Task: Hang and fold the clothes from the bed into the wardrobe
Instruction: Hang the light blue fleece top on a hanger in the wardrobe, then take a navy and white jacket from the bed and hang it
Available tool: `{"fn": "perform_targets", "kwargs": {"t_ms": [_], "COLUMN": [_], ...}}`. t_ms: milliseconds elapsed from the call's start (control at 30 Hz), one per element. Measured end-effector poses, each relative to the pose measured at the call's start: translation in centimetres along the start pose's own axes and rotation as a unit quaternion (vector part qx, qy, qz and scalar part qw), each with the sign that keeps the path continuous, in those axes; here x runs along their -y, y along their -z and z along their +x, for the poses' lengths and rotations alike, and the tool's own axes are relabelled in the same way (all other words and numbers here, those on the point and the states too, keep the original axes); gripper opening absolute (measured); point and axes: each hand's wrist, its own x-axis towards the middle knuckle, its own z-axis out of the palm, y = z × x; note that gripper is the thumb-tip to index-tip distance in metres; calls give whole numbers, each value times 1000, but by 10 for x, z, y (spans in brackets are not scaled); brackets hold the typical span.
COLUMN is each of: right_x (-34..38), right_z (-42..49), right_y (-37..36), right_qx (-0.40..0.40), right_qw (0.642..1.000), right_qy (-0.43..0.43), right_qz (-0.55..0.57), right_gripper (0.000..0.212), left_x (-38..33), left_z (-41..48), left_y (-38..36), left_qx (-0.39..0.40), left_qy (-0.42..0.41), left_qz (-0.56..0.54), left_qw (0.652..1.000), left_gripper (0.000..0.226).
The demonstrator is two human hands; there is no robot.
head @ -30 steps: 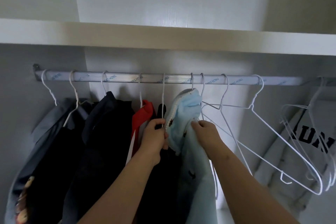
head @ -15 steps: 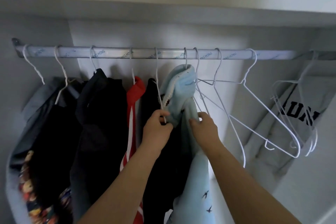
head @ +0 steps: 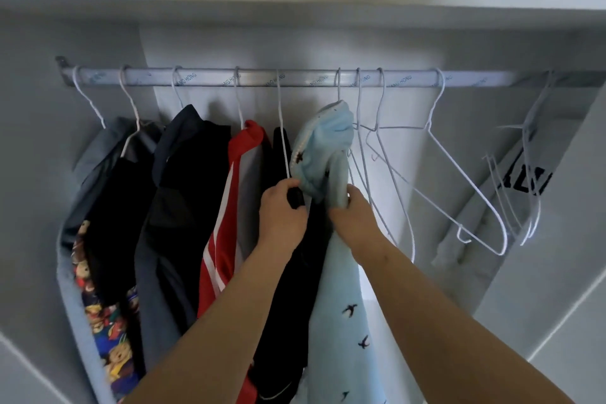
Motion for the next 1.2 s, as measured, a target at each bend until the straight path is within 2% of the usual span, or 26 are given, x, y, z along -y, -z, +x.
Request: {"fn": "perform_targets", "kwargs": {"t_ms": [133,200,300,400,467,600,767,933,1033,1200], "right_x": [-17,-29,-54,-80,-97,-133,-172,-210,-221,-240], "right_z": [-36,-53,-78,-105,-124,-169,-213,-269,-298,-382], "right_y": [12,17,24,27,29,42,71,102,106,112], "right_qx": [16,26,29,16,11,-6,-101,-249,-310,-470], "right_qw": [1000,1000,999,990,982,964,934,859,817,700], "right_qy": [6,2,-39,-113,-165,-241,-309,-391,-417,-440], "right_qz": [-1,5,20,77,89,108,149,217,249,310], "right_gripper": [41,39,46,41,33,7,16,14,13,10], "left_x": [8,13,21,34,44,54,59,60,65,62], "left_z": [-41,-63,-96,-124,-142,-177,-212,-260,-283,-356], "left_y": [-4,-9,-18,-25,-32,-54,-89,-132,-148,-174], "left_qx": [2,8,10,36,77,175,284,456,524,658], "left_qy": [25,54,97,144,170,238,262,248,238,182], "left_qz": [-8,-26,-59,-63,-44,-31,-19,15,51,106], "left_qw": [1000,998,993,987,981,955,922,855,816,723], "left_gripper": [63,65,51,27,17,25,21,15,17,17]}}
